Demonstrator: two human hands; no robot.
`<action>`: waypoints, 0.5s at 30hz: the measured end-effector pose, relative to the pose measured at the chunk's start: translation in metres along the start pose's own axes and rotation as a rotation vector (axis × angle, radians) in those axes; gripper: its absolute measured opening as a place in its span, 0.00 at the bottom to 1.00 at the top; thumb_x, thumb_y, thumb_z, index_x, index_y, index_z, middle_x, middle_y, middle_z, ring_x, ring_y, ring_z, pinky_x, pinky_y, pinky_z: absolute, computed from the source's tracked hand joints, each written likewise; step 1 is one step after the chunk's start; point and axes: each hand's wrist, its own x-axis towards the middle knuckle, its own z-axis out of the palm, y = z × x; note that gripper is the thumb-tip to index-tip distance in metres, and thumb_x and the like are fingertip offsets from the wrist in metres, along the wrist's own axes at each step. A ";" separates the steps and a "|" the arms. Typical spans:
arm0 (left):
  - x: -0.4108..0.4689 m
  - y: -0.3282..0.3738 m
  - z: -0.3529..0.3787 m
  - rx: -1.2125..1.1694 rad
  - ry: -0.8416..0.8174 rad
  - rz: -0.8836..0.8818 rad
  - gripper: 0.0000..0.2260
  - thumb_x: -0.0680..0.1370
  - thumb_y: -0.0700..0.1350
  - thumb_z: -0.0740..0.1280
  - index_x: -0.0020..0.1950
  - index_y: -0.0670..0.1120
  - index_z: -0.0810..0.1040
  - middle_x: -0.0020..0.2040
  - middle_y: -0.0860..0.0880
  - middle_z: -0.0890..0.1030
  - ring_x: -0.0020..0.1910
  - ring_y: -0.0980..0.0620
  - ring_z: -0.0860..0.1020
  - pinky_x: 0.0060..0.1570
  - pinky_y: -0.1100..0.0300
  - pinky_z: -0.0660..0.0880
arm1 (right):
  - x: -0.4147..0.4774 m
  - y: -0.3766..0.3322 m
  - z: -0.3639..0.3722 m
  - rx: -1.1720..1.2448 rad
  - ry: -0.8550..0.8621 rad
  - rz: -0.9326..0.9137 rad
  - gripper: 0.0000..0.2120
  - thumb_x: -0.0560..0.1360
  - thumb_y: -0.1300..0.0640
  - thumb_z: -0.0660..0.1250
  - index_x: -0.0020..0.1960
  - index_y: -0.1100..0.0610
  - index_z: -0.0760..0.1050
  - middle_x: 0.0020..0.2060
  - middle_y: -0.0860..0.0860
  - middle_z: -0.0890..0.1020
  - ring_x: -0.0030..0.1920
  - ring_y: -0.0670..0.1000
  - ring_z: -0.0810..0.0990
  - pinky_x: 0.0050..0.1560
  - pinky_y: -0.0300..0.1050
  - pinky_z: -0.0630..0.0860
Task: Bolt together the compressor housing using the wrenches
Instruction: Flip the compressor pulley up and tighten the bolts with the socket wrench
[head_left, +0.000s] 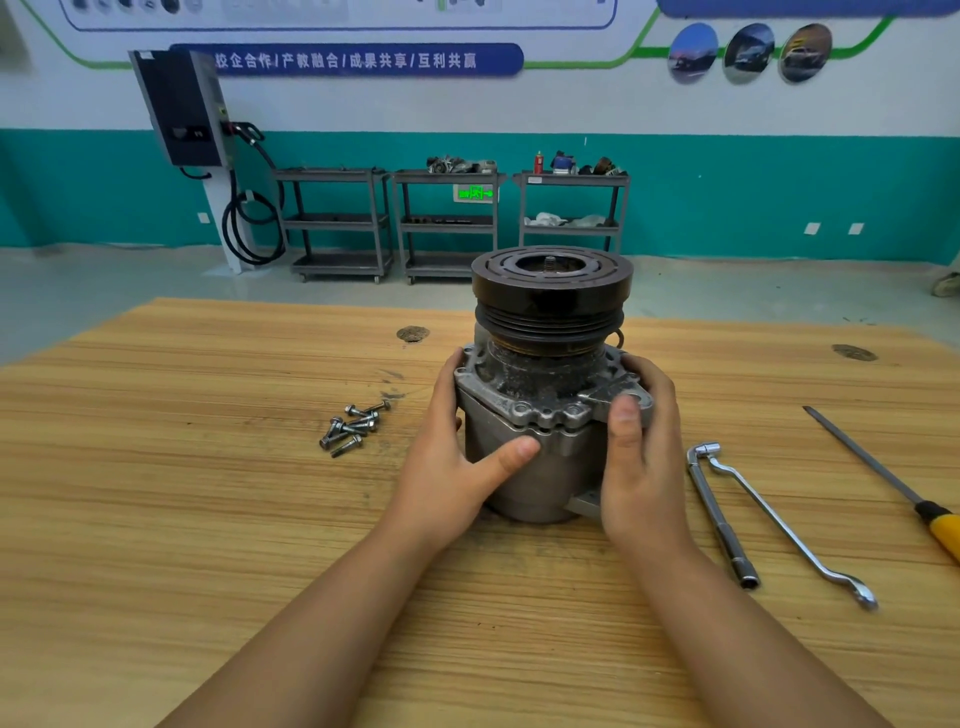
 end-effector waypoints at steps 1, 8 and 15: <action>0.000 0.000 0.000 0.007 -0.001 0.002 0.48 0.60 0.71 0.70 0.75 0.60 0.52 0.64 0.78 0.64 0.66 0.73 0.63 0.66 0.65 0.63 | 0.000 0.000 0.000 0.001 -0.002 -0.002 0.33 0.73 0.32 0.53 0.69 0.54 0.65 0.63 0.52 0.73 0.65 0.48 0.71 0.66 0.51 0.69; 0.001 0.001 -0.020 0.110 -0.036 0.005 0.33 0.66 0.67 0.66 0.69 0.66 0.60 0.64 0.70 0.70 0.64 0.69 0.69 0.60 0.73 0.67 | 0.001 0.000 -0.004 -0.005 -0.032 -0.004 0.27 0.73 0.35 0.53 0.66 0.48 0.65 0.63 0.49 0.72 0.64 0.43 0.70 0.63 0.41 0.68; 0.018 -0.021 -0.076 0.695 0.509 -0.342 0.09 0.77 0.49 0.67 0.49 0.45 0.82 0.45 0.44 0.84 0.48 0.41 0.80 0.45 0.53 0.74 | 0.003 -0.002 -0.006 -0.002 -0.062 0.009 0.27 0.72 0.35 0.54 0.66 0.48 0.65 0.63 0.49 0.72 0.64 0.42 0.70 0.61 0.37 0.68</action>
